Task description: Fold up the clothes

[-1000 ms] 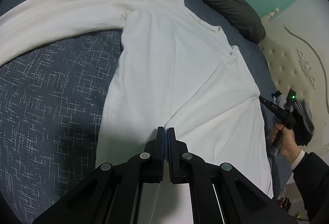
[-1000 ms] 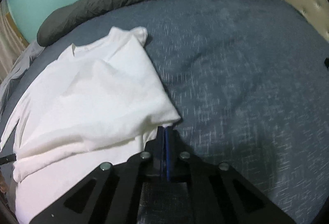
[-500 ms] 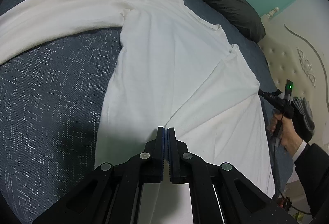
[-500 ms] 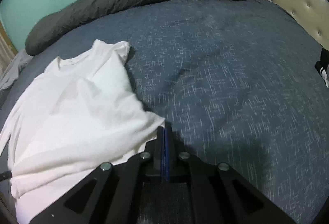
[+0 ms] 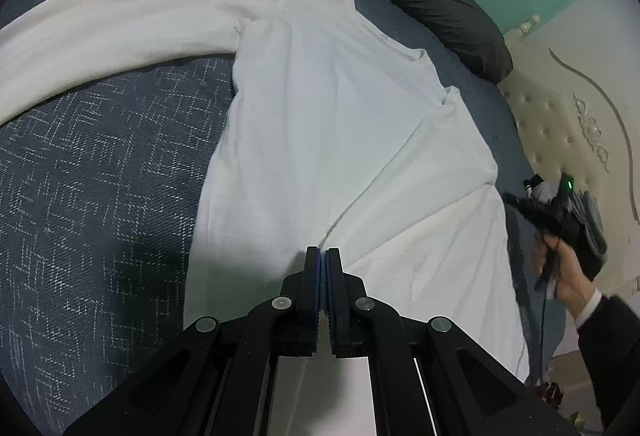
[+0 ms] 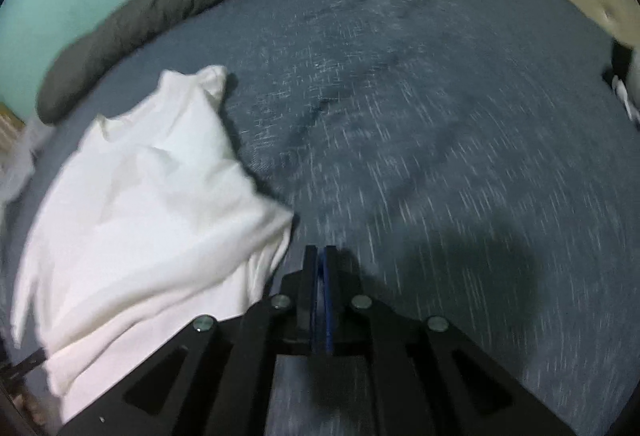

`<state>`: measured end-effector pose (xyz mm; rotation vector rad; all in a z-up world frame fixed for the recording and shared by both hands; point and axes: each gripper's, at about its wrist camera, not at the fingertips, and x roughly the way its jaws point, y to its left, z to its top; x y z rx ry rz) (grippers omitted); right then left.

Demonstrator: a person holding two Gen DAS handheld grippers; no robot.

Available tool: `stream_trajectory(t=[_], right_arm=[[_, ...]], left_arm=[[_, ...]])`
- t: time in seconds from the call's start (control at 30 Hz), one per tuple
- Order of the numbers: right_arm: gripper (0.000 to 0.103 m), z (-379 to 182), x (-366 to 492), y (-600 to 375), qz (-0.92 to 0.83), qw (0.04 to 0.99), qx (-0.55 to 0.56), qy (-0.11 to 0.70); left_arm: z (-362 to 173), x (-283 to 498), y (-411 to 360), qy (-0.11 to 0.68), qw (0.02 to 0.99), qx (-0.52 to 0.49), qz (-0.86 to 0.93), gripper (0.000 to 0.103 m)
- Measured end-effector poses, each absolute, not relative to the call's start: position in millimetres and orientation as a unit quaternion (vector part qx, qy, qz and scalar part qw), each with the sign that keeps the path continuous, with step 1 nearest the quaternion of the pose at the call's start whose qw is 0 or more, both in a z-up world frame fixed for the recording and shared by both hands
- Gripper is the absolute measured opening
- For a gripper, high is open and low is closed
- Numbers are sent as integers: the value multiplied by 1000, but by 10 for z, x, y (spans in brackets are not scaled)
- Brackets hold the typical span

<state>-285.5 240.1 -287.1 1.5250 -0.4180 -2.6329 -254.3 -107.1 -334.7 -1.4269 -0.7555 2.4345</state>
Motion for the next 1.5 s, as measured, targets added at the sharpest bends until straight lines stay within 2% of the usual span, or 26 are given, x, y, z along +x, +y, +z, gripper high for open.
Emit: stream_trajectory(t=[0.13, 0.17, 0.2, 0.3, 0.6, 0.77, 1.17, 1.3, 1.33, 1.37, 1.5], right_arm=[[6, -2803, -2376, 2353, -839, 64, 517, -157], [9, -2784, -2240, 2325, -834, 73, 524, -160], [18, -2767, -2137, 2290, -828, 82, 531, -160], [26, -2669, -1799, 2179, -819, 111, 541, -154], [29, -2461, -890, 2123, -802, 124, 564, -154], [29, -2499, -503, 2249, -794, 106, 577, -160], [29, -2657, -110, 2236, -776, 108, 603, -151], [29, -2718, -28, 2176, -770, 110, 611, -145], [29, -2738, -28, 2150, -769, 109, 614, -142], [29, -2769, -30, 2118, -767, 109, 618, -138], [28, -2850, -36, 2034, -761, 115, 625, -132]], left_arm=[[-3282, -2460, -1123, -270, 111, -486, 824, 5], [-3244, -2415, -1139, -273, 111, -485, 824, 6], [-3206, -2369, -1154, -276, 111, -483, 823, 7], [-3095, -2193, -1221, -286, 108, -482, 821, 11], [-3052, -1470, -1413, -240, 81, -550, 796, 16], [-3055, -1122, -1442, -215, 83, -578, 783, 23], [-3207, -674, -1451, -205, 92, -596, 771, 23], [-3260, -613, -1423, -205, 97, -597, 769, 21], [-3266, -602, -1428, -205, 96, -597, 770, 18], [-3268, -589, -1434, -204, 95, -597, 770, 7], [-3209, -526, -1452, -209, 100, -592, 772, 3]])
